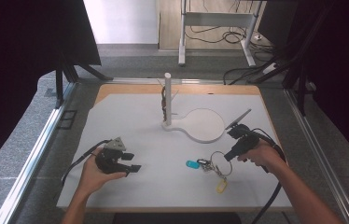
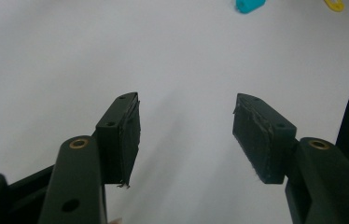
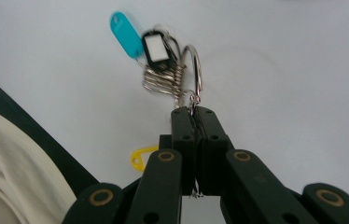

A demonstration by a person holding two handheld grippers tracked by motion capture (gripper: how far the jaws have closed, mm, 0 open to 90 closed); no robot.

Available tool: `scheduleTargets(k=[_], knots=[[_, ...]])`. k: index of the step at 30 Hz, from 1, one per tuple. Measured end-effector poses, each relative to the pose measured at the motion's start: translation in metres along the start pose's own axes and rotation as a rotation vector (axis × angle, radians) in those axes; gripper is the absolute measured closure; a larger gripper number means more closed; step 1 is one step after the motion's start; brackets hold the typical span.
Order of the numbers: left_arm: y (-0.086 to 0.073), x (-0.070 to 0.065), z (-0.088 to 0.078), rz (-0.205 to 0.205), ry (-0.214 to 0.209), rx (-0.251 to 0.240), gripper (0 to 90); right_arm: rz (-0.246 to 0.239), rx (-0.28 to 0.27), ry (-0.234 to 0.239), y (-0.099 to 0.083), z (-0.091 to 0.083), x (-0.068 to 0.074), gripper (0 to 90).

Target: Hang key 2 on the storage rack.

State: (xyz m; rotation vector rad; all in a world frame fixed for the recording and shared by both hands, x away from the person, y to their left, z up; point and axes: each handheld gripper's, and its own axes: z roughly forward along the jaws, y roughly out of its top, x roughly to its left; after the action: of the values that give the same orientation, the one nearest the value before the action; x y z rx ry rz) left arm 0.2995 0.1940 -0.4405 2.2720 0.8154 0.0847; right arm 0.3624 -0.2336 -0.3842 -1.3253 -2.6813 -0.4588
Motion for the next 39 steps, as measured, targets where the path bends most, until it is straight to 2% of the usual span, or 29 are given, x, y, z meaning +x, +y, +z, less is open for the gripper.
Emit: scheduleTargets(k=[6,15,22,36,39], knots=[[0.0,0.0,0.001,0.001,-0.001,0.003,42.0,-0.012,-0.025,-0.001,0.003,-0.015,0.003,87.8],[0.0,0.0,0.002,0.0,-0.003,0.005,41.9,-0.019,-0.092,0.011,0.015,-0.044,0.005,87.8],[-0.001,0.0,0.002,0.003,-0.002,0.005,41.9,-0.028,-0.109,0.011,0.029,-0.055,0.006,87.8],[-0.001,0.0,0.002,-0.001,0.004,-0.005,42.1,-0.049,-0.205,0.008,0.057,-0.085,0.013,87.8],[-0.001,0.0,0.001,-0.002,0.007,-0.005,42.1,-0.053,-0.211,0.01,0.061,-0.086,0.014,87.8]])
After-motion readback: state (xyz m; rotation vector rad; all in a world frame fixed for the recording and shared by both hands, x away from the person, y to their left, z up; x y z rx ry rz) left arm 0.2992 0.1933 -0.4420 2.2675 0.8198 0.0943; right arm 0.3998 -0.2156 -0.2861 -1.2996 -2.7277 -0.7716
